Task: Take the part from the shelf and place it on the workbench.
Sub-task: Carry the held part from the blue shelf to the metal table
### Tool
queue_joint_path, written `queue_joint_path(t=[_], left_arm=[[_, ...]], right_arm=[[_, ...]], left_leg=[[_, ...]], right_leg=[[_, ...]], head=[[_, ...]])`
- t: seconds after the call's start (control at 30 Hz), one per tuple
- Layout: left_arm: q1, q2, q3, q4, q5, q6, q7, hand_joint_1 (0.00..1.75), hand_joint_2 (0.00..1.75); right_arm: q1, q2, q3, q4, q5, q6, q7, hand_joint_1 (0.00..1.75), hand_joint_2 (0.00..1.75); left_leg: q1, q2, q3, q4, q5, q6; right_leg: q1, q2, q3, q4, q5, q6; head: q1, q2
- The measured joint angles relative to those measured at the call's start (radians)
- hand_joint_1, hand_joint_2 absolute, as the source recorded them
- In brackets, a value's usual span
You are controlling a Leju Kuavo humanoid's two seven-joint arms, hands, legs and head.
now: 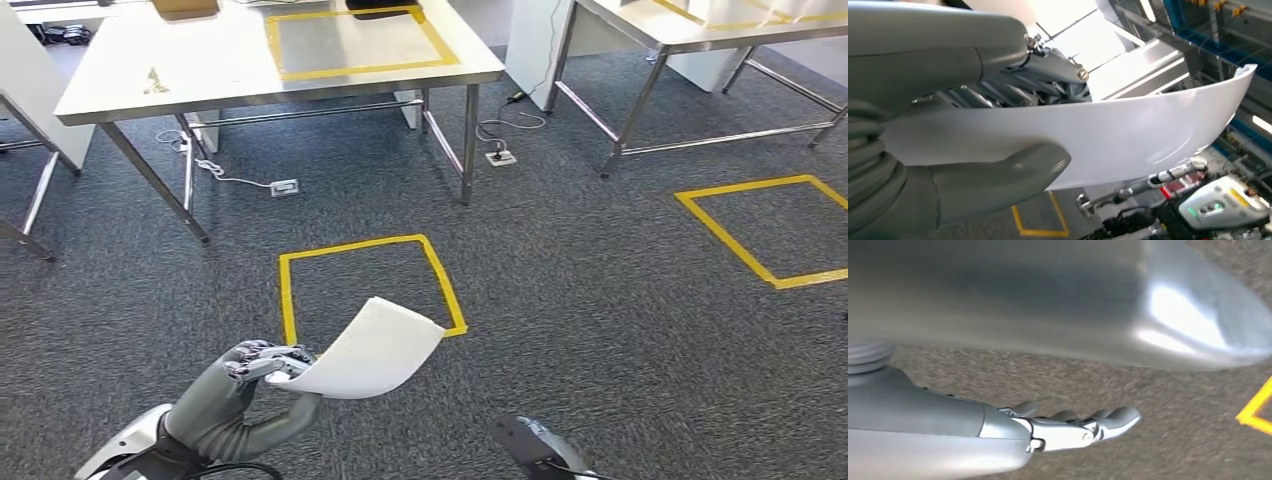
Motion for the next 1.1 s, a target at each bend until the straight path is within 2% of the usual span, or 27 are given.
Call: queue_joint_path(t=[0.03, 0.07, 0.1, 0.13, 0.17, 0.23, 0.27, 0.3, 0.33, 0.4, 0.47, 0.5, 0.53, 0.57, 0.6, 0.63, 0.67, 0.73, 0.8, 0.83, 0.93, 1.1], left_arm=[[-0.001, 0.000, 0.000, 0.002, 0.001, 0.000, 0.000, 1.75, 1.75], [-0.001, 0.000, 0.000, 0.005, 0.003, 0.000, 0.000, 1.75, 1.75], [-0.001, 0.000, 0.000, 0.008, 0.003, 0.000, 0.000, 1.75, 1.75], [-0.001, 0.001, 0.000, 0.010, 0.004, 0.000, 0.001, 1.75, 1.75], [-0.001, 0.001, 0.000, 0.013, 0.004, 0.000, 0.001, 1.75, 1.75], [-0.002, 0.001, 0.001, 0.015, 0.005, 0.000, 0.001, 1.75, 1.75], [-0.002, 0.001, 0.002, 0.016, 0.006, 0.000, 0.001, 1.75, 1.75], [-0.002, 0.002, 0.002, 0.017, 0.006, 0.000, 0.001, 1.75, 1.75], [-0.002, 0.002, 0.003, 0.018, 0.007, 0.000, 0.001, 1.75, 1.75], [-0.001, 0.002, 0.004, 0.020, 0.007, 0.000, 0.001, 1.75, 1.75], [-0.003, 0.002, 0.004, 0.020, 0.007, 0.000, 0.002, 1.75, 1.75], [-0.004, 0.001, 0.004, 0.020, 0.007, 0.000, 0.002, 1.75, 1.75], [-0.005, 0.000, 0.004, 0.021, 0.007, 0.000, 0.002, 1.75, 1.75], [-0.006, -0.001, 0.004, 0.022, 0.007, 0.000, 0.002, 1.75, 1.75], [-0.005, -0.001, 0.004, 0.023, 0.007, 0.000, 0.002, 1.75, 1.75], [-0.005, -0.002, 0.004, 0.025, 0.007, 0.000, 0.002, 1.75, 1.75], [-0.005, -0.003, 0.004, 0.027, 0.007, 0.000, 0.003, 1.75, 1.75], [-0.005, -0.007, 0.004, 0.027, 0.007, -0.001, 0.007, 1.75, 1.75], [-0.006, -0.012, 0.004, 0.027, 0.007, -0.001, 0.013, 1.75, 1.75], [-0.006, -0.013, 0.004, 0.027, 0.007, -0.001, 0.015, 1.75, 1.75], [-0.005, -0.013, 0.003, 0.027, 0.007, -0.003, 0.020, 1.75, 1.75], [-0.006, -0.013, 0.002, 0.027, 0.007, -0.003, 0.020, 1.75, 1.75]], right_arm=[[-0.002, 0.000, 0.000, -0.001, 0.005, 0.005, 0.004, 0.00, 0.00], [-0.003, 0.000, 0.000, -0.001, 0.008, 0.009, 0.007, 0.00, 0.00], [-0.004, 0.000, 0.000, -0.001, 0.011, 0.011, 0.010, 0.00, 0.00], [-0.006, 0.000, 0.000, -0.001, 0.012, 0.013, 0.011, 0.00, 0.00], [-0.008, 0.001, 0.000, -0.001, 0.014, 0.013, 0.011, 0.00, 0.00], [-0.014, 0.002, 0.000, -0.001, 0.018, 0.016, 0.011, 0.00, 0.00], [-0.016, 0.003, 0.000, -0.001, 0.019, 0.018, 0.011, 0.00, 0.00], [-0.018, 0.003, 0.000, -0.001, 0.019, 0.020, 0.011, 0.00, 0.00], [-0.019, 0.003, 0.000, -0.001, 0.020, 0.022, 0.011, 0.00, 0.00], [-0.022, 0.004, 0.000, -0.001, 0.020, 0.025, 0.011, 0.00, 0.00], [-0.025, 0.005, -0.002, -0.001, 0.020, 0.024, 0.010, 0.00, 0.00], [-0.024, 0.005, -0.002, -0.001, 0.019, 0.023, 0.009, 0.00, 0.00], [-0.023, 0.005, -0.003, -0.001, 0.019, 0.023, 0.009, 0.00, 0.00], [-0.021, 0.005, -0.003, -0.001, 0.019, 0.023, 0.009, 0.00, 0.00], [-0.019, 0.005, -0.003, -0.001, 0.018, 0.022, 0.009, 0.00, 0.00], [-0.017, 0.005, -0.004, -0.001, 0.018, 0.021, 0.009, 0.00, 0.00], [-0.016, 0.005, -0.005, -0.001, 0.017, 0.019, 0.009, 0.00, 0.00], [-0.016, 0.005, -0.008, -0.001, 0.014, 0.014, 0.008, 0.00, 0.00], [-0.016, 0.005, -0.015, -0.001, 0.011, 0.011, 0.008, 0.00, 0.00], [-0.015, 0.006, -0.018, -0.001, 0.010, 0.011, 0.007, 0.00, 0.00], [-0.009, 0.008, -0.028, -0.001, 0.010, 0.010, 0.007, 0.00, 0.00], [-0.004, 0.009, -0.035, -0.001, 0.010, 0.010, 0.007, 0.00, 0.00]], left_leg=[[0.000, 0.019, -0.031, 0.064, -0.035, -0.003], [0.001, 0.027, -0.063, 0.130, -0.065, -0.007], [0.002, 0.031, -0.086, 0.178, -0.080, -0.010], [0.003, 0.033, -0.092, 0.192, -0.076, -0.012], [0.004, 0.037, -0.078, 0.164, -0.053, -0.012], [0.003, 0.064, -0.008, 0.030, 0.012, -0.009], [0.001, 0.078, 0.022, -0.030, 0.033, -0.004], [0.000, 0.087, 0.040, -0.066, 0.042, 0.002], [-0.003, 0.089, 0.044, -0.080, 0.042, 0.009], [-0.004, 0.070, 0.042, -0.081, 0.047, 0.023], [-0.001, 0.055, 0.042, -0.087, 0.053, 0.036], [0.002, 0.048, 0.043, -0.089, 0.055, 0.041], [0.002, 0.041, 0.042, -0.089, 0.056, 0.044], [0.002, 0.032, 0.040, -0.089, 0.057, 0.046], [0.002, 0.024, 0.039, -0.088, 0.057, 0.047], [0.001, 0.016, 0.039, -0.088, 0.057, 0.047], [0.001, 0.009, 0.039, -0.087, 0.057, 0.047], [0.001, -0.002, 0.042, -0.086, 0.057, 0.046], [-0.002, -0.010, 0.042, -0.085, 0.055, 0.037], [-0.005, -0.012, 0.041, -0.083, 0.052, 0.036], [-0.007, -0.009, 0.041, -0.084, 0.050, 0.038], [-0.005, -0.009, 0.047, -0.096, 0.058, 0.023]], right_leg=[[0.001, -0.009, 0.000, 0.000, -0.001, -0.003], [0.001, -0.020, 0.000, 0.000, -0.001, -0.004], [0.002, -0.030, -0.001, 0.001, -0.002, -0.004], [0.002, -0.040, -0.001, 0.003, -0.004, -0.004], [0.002, -0.050, 0.000, 0.005, -0.006, -0.002], [0.003, -0.066, 0.003, 0.009, -0.011, 0.004], [0.006, -0.072, 0.004, 0.012, -0.015, 0.008], [0.008, -0.078, 0.005, 0.014, -0.017, 0.013], [0.010, -0.084, 0.006, 0.015, -0.018, 0.019], [0.010, -0.094, 0.009, 0.014, -0.020, 0.031], [0.005, -0.070, 0.000, 0.039, -0.041, 0.043], [0.004, -0.049, -0.018, 0.081, -0.067, 0.047], [0.003, -0.029, -0.047, 0.144, -0.100, 0.050], [0.003, -0.018, -0.082, 0.216, -0.131, 0.052], [0.003, -0.014, -0.113, 0.275, -0.150, 0.053], [0.004, -0.013, -0.129, 0.302, -0.150, 0.052], [0.004, -0.012, -0.127, 0.290, -0.130, 0.049], [0.004, -0.008, -0.071, 0.162, -0.056, 0.042], [0.007, 0.000, -0.018, 0.043, -0.011, 0.034], [0.007, 0.002, -0.008, 0.017, -0.006, 0.032], [0.008, 0.003, -0.008, 0.010, -0.005, 0.030], [0.011, 0.004, -0.010, 0.011, -0.004, 0.020]], head=[[-0.001, 0.000], [-0.001, 0.000], [-0.001, 0.000], [-0.001, 0.000], [-0.001, 0.000], [-0.001, 0.000], [-0.001, 0.000], [0.000, 0.000], [0.000, 0.000], [0.000, 0.000], [0.001, 0.000], [0.002, 0.000], [0.002, 0.000], [0.003, 0.000], [0.003, 0.000], [0.003, 0.000], [0.003, 0.000], [0.003, 0.000], [0.002, 0.000], [0.002, 0.000], [0.002, 0.000], [0.002, 0.000]])
